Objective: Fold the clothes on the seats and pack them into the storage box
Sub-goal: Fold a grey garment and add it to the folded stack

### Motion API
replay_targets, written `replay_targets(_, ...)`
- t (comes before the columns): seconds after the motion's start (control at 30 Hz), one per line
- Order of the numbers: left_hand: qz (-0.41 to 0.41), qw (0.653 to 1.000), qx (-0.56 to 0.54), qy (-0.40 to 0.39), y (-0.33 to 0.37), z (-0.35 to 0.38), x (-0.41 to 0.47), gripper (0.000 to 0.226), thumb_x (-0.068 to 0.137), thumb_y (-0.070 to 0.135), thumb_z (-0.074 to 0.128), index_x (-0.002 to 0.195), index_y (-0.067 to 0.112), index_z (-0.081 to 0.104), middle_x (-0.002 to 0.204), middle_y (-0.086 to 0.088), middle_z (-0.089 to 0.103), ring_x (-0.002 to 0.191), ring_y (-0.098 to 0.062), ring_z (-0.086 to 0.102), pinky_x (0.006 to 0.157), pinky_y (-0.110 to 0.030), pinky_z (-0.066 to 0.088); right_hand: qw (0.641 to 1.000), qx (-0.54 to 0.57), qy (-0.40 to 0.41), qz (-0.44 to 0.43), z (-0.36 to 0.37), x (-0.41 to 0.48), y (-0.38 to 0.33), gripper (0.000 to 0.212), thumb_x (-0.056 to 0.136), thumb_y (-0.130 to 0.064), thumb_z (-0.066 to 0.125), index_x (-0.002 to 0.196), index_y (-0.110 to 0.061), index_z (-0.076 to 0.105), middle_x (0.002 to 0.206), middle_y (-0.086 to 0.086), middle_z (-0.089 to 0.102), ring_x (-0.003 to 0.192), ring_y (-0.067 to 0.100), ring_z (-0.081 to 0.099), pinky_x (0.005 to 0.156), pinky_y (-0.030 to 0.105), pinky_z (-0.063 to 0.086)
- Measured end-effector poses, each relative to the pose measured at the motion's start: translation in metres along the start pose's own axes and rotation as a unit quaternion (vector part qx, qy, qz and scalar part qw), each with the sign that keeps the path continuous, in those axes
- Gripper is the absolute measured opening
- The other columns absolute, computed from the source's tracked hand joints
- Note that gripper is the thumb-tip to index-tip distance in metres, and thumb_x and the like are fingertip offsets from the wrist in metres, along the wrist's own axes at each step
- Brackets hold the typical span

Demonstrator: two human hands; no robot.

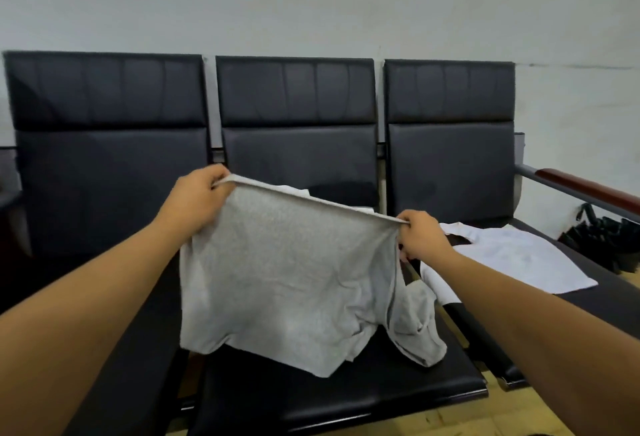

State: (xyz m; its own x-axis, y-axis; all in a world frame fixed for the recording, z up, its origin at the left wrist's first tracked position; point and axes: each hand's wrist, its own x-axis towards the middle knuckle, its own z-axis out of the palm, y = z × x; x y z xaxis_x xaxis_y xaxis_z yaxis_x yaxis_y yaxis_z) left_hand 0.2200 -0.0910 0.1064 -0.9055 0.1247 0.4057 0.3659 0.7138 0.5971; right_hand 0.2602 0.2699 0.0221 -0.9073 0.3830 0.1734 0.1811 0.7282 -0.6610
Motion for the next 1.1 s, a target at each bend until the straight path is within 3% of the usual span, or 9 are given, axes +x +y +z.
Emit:
replay_targets(0.1,-0.013,0.989,0.077,-0.126,-0.021,-0.010,-0.007,0.021,0.087,0.047,0.069,0.086,0.026,0.068,0.082,0.006,0.066,0.080,-0.011,0.061,0.060,-0.023,0.041,0.993,0.090,0.073,0.025,-0.009,0.009,-0.013,0.032,0.091,0.000,0.034,0.091,-0.009,0.065,0.075,0.015,0.069,0.058,0.031,0.071,0.064,0.044,0.062)
replay_targets(0.23,-0.039,0.978,0.123,-0.164,-0.031,-0.019,-0.005,0.021,0.087,0.038,0.073,0.071,0.028,0.064,0.065,0.008,0.061,0.061,-0.006,0.055,0.050,-0.019,0.036,0.967,0.238,0.073,0.057,-0.023,0.034,-0.040,0.029,0.095,0.000,0.033,0.087,-0.005,0.060,0.092,0.020,0.067,0.062,0.033,0.073,0.073,0.050,0.060)
replay_targets(0.47,-0.102,0.986,-0.130,0.008,-0.017,-0.022,0.016,0.016,0.098,0.018,0.056,0.091,0.012,0.069,0.080,-0.005,0.061,0.065,-0.014,0.046,0.054,-0.030,0.033,0.973,0.195,0.125,-0.002,-0.056,0.074,-0.070,0.025,0.078,-0.013,0.040,0.081,0.002,0.059,0.090,0.026,0.068,0.085,0.044,0.069,0.077,0.058,0.059)
replay_targets(0.53,-0.076,0.984,-0.160,0.025,0.003,-0.030,0.024,0.016,0.097,0.019,0.056,0.087,0.014,0.068,0.075,-0.002,0.059,0.063,-0.013,0.046,0.052,-0.029,0.032,0.979,0.147,0.139,-0.030,-0.067,0.068,-0.087,0.020,0.081,-0.015,0.040,0.071,-0.002,0.052,0.080,0.021,0.063,0.076,0.038,0.064,0.067,0.046,0.058)
replay_targets(0.63,-0.013,0.985,-0.168,-0.036,0.035,-0.040,0.028,0.013,0.093,0.023,0.061,0.090,0.017,0.072,0.078,0.003,0.067,0.071,-0.015,0.057,0.056,-0.029,0.041,0.991,0.032,0.070,-0.110,-0.074,0.042,-0.116,0.020,0.089,-0.006,0.050,0.076,-0.016,0.062,0.080,0.004,0.066,0.067,0.020,0.057,0.055,0.025,0.041)
replay_targets(0.73,0.048,0.982,-0.118,-0.143,0.066,-0.033,0.023,0.009,0.088,0.027,0.068,0.084,0.024,0.075,0.078,0.007,0.072,0.073,-0.009,0.066,0.060,-0.025,0.050,0.953,0.148,-0.201,-0.174,-0.061,0.002,-0.152,0.048,0.090,-0.007,0.067,0.135,-0.019,0.055,0.125,0.000,0.066,0.062,0.018,0.064,0.051,0.027,0.045)
replay_targets(0.8,0.063,0.979,-0.111,-0.162,0.082,-0.021,0.019,0.006,0.085,0.023,0.071,0.084,0.018,0.074,0.070,0.005,0.068,0.059,-0.006,0.060,0.051,-0.018,0.045,0.915,0.176,-0.305,-0.199,-0.045,-0.019,-0.170,0.060,0.088,-0.022,0.076,0.140,-0.027,0.047,0.114,-0.001,0.070,0.064,0.024,0.063,0.052,0.030,0.046)
replay_targets(0.97,0.018,0.972,-0.225,-0.069,0.076,0.007,0.004,0.038,0.084,0.039,0.074,0.106,0.012,0.059,0.090,-0.003,0.065,0.071,-0.011,0.058,0.054,-0.021,0.044,0.940,0.198,-0.192,-0.202,-0.024,-0.033,-0.184,0.023,0.093,-0.012,0.066,0.109,0.004,0.067,0.064,0.007,0.054,0.040,0.012,0.045,0.041,0.024,0.035)
replay_targets(1.1,0.036,0.925,-0.261,-0.275,0.059,0.025,-0.016,0.042,0.078,0.037,0.080,0.114,0.021,0.066,0.107,0.003,0.074,0.100,-0.011,0.070,0.090,-0.029,0.055,0.942,0.238,-0.140,-0.191,-0.026,-0.039,-0.194,0.022,0.098,-0.009,0.049,0.100,0.004,0.067,0.070,0.012,0.060,0.040,0.013,0.050,0.041,0.024,0.038)
